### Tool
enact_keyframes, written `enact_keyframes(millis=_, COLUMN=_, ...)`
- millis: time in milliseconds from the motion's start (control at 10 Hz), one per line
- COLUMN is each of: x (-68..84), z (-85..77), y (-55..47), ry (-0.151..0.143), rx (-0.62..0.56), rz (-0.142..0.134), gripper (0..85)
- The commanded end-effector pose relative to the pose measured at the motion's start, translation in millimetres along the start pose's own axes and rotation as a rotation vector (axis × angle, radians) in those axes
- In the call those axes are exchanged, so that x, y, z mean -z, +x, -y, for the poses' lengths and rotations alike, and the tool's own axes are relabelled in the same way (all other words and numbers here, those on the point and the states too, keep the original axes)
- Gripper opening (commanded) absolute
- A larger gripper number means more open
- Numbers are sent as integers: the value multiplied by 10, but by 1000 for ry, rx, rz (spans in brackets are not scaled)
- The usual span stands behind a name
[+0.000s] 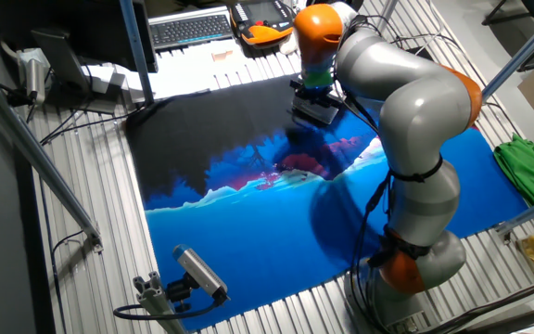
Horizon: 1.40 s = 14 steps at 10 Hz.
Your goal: Use the gripper to push and close the drawer
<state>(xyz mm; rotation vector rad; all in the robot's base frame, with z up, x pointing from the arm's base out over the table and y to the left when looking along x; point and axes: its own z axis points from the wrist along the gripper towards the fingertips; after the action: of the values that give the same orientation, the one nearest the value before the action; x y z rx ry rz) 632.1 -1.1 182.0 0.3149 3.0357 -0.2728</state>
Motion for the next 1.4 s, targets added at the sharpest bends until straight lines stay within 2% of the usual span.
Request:
enact_keyframes(millis=0, x=2, z=18, y=-16, ry=-2, rx=1, rz=0, gripper=0)
enact_keyframes(millis=500, x=10, z=120, y=-113, ry=-10, rx=14, rz=-3, gripper=0)
enact_keyframes(millis=800, x=-49, z=176, y=-199, ry=-16, rx=25, rz=-4, gripper=0)
enact_keyframes(millis=1200, x=-63, z=190, y=-228, ry=-20, rx=25, rz=-6, gripper=0)
enact_keyframes(millis=1300, x=-61, z=186, y=-227, ry=-38, rx=19, rz=-15, gripper=0)
